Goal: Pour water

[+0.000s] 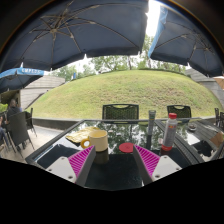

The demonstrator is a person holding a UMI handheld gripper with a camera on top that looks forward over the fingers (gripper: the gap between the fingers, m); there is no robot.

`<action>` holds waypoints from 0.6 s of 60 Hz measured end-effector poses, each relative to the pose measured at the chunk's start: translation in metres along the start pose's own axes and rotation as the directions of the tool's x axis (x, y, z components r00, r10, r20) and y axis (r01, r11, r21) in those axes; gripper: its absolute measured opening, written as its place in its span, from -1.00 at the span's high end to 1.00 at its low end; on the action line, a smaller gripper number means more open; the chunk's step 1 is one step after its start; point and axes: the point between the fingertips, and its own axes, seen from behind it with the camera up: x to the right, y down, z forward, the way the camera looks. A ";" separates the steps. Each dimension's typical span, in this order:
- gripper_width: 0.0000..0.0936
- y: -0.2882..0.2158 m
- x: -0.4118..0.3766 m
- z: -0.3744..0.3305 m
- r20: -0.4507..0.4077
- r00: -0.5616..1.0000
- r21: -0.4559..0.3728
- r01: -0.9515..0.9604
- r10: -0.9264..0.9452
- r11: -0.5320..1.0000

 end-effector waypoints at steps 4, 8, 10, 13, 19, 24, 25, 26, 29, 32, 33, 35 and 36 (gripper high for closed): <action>-0.70 -0.002 0.005 -0.001 -0.015 1.000 0.003 0.006 -0.006 1.000; -0.70 -0.007 0.024 0.000 -0.031 1.000 0.007 -0.004 0.004 1.000; -0.70 -0.011 0.045 0.003 -0.050 0.999 0.012 -0.008 0.008 1.000; -0.70 -0.016 0.081 0.007 -0.101 0.995 0.018 -0.007 0.009 1.000; -0.69 -0.027 0.158 0.016 -0.209 0.978 0.054 -0.001 0.012 0.999; -0.68 -0.030 0.212 0.036 -0.264 0.964 0.079 -0.015 0.035 0.997; -0.68 -0.031 0.221 0.041 -0.271 0.962 0.081 -0.015 0.036 0.997; -0.68 -0.031 0.228 0.047 -0.275 0.961 0.083 -0.012 0.035 0.997; -0.68 -0.031 0.248 0.068 -0.280 0.960 0.081 -0.007 0.030 0.997; -0.68 -0.031 0.260 0.093 -0.268 0.963 0.083 -0.009 0.031 0.996; -0.68 -0.030 0.262 0.101 -0.261 0.965 0.084 -0.009 0.030 0.996; -0.68 -0.029 0.267 0.118 -0.249 0.968 0.079 -0.007 0.026 0.997; -0.67 -0.029 0.269 0.126 -0.244 0.969 0.076 -0.006 0.024 0.997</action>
